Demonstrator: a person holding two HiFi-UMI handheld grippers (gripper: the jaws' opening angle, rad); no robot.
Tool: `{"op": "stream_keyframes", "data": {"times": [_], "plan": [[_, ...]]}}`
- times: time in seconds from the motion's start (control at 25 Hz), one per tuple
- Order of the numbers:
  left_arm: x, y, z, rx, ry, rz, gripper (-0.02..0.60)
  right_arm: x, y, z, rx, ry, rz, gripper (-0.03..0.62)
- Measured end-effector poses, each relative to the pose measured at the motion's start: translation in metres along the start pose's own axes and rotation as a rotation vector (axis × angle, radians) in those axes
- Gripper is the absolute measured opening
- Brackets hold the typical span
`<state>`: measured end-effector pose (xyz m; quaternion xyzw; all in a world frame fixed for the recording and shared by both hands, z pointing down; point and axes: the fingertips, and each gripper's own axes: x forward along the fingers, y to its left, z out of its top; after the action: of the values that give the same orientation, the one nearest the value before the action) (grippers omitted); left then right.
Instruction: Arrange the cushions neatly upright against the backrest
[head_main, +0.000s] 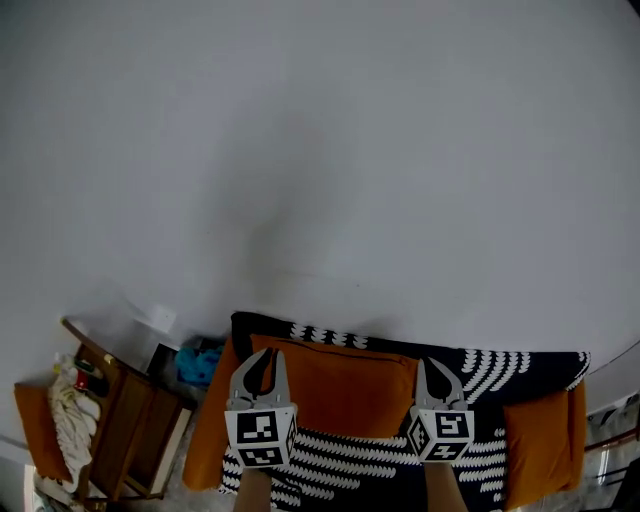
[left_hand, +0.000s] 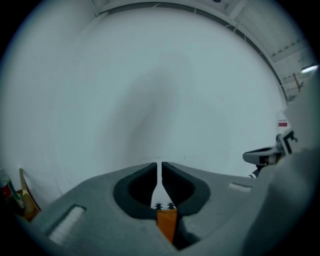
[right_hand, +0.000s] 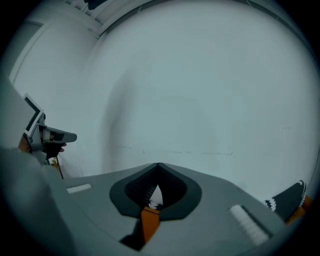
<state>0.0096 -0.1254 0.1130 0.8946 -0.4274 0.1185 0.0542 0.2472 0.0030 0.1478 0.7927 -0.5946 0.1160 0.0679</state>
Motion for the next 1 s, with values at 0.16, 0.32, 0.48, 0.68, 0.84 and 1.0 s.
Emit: {"op": "stream_keyframes", "data": {"times": [0.16, 0.32, 0.48, 0.68, 0.84, 1.0], "plan": [[-0.02, -0.008, 0.03, 0.003, -0.062, 0.019, 0.017, -0.009, 0.007, 0.025, -0.014, -0.043, 0.028, 0.009], [-0.042, -0.016, 0.049, 0.005, -0.1, 0.043, 0.002, -0.022, 0.014, 0.047, -0.019, -0.081, 0.056, 0.009], [-0.063, -0.024, 0.06, -0.002, -0.127, 0.056, 0.002, -0.034, 0.019, 0.061, -0.025, -0.115, 0.078, 0.009], [-0.078, -0.027, 0.064, -0.025, -0.144, 0.07, 0.002, -0.045, 0.024, 0.07, -0.021, -0.141, 0.098, 0.009], [-0.09, -0.028, 0.066, -0.025, -0.153, 0.082, 0.002, -0.055, 0.027, 0.075, -0.021, -0.156, 0.106, 0.009], [-0.099, -0.027, 0.067, -0.028, -0.156, 0.082, 0.002, -0.062, 0.029, 0.078, -0.019, -0.166, 0.108, 0.009]]}}
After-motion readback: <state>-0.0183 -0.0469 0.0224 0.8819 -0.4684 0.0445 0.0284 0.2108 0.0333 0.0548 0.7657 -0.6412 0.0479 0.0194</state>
